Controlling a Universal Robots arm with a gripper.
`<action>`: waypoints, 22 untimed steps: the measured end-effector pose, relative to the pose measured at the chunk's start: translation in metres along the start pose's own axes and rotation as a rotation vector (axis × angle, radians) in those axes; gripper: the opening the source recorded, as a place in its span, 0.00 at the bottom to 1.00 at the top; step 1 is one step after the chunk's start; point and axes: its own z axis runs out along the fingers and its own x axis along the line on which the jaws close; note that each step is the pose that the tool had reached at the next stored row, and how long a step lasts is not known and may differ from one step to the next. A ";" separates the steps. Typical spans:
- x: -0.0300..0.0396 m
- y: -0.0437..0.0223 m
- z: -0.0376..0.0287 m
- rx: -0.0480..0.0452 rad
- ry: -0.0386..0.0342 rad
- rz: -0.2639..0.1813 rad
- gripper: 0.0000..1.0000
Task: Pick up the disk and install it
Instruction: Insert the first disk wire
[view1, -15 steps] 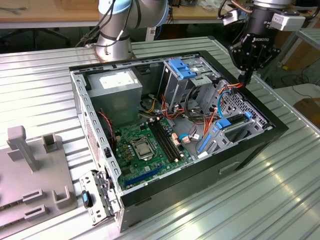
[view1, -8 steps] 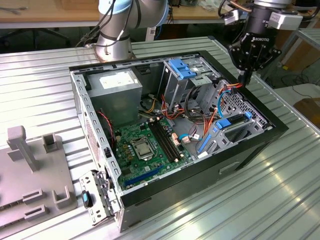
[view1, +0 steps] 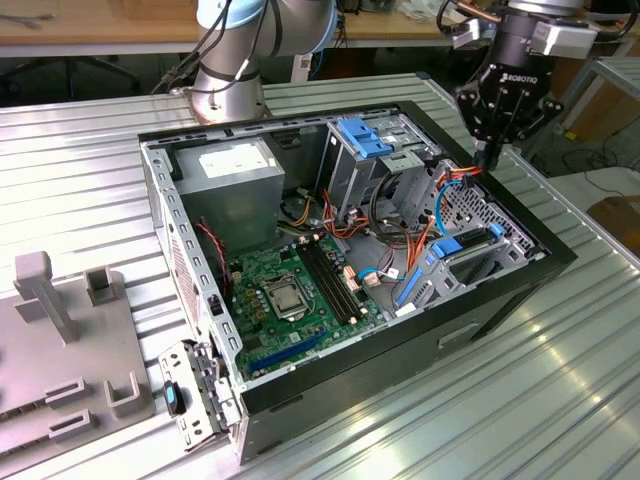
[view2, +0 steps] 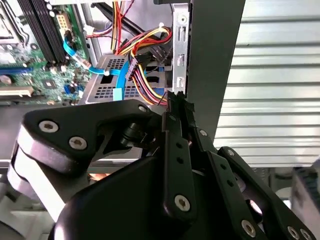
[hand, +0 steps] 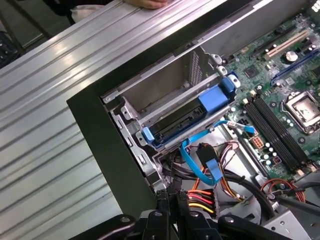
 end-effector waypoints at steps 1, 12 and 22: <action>0.0000 0.0000 0.0000 -0.0017 -0.0026 0.012 0.18; 0.0000 0.0000 0.0000 -0.0297 -0.0393 0.195 0.18; 0.0004 -0.0003 0.0001 -0.0392 -0.0484 0.246 0.17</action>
